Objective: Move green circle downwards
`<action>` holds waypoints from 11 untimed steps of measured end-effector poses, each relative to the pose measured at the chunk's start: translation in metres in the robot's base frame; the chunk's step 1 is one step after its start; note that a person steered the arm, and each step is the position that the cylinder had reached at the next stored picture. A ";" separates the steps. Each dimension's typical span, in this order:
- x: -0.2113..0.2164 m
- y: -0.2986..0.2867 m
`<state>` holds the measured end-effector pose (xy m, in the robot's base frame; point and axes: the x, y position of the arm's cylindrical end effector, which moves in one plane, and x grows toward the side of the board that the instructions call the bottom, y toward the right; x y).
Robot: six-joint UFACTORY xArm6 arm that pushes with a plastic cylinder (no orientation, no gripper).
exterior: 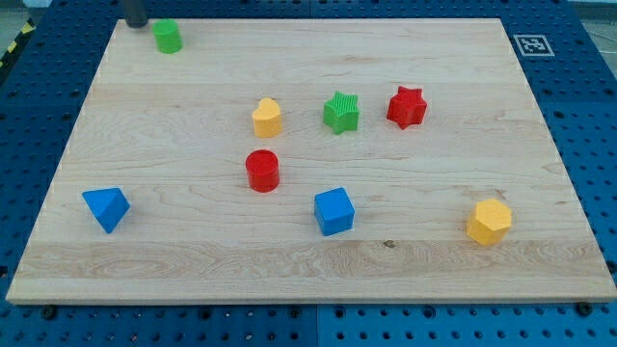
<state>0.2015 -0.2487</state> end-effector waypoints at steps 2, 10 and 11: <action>0.015 0.065; 0.081 0.037; 0.088 0.004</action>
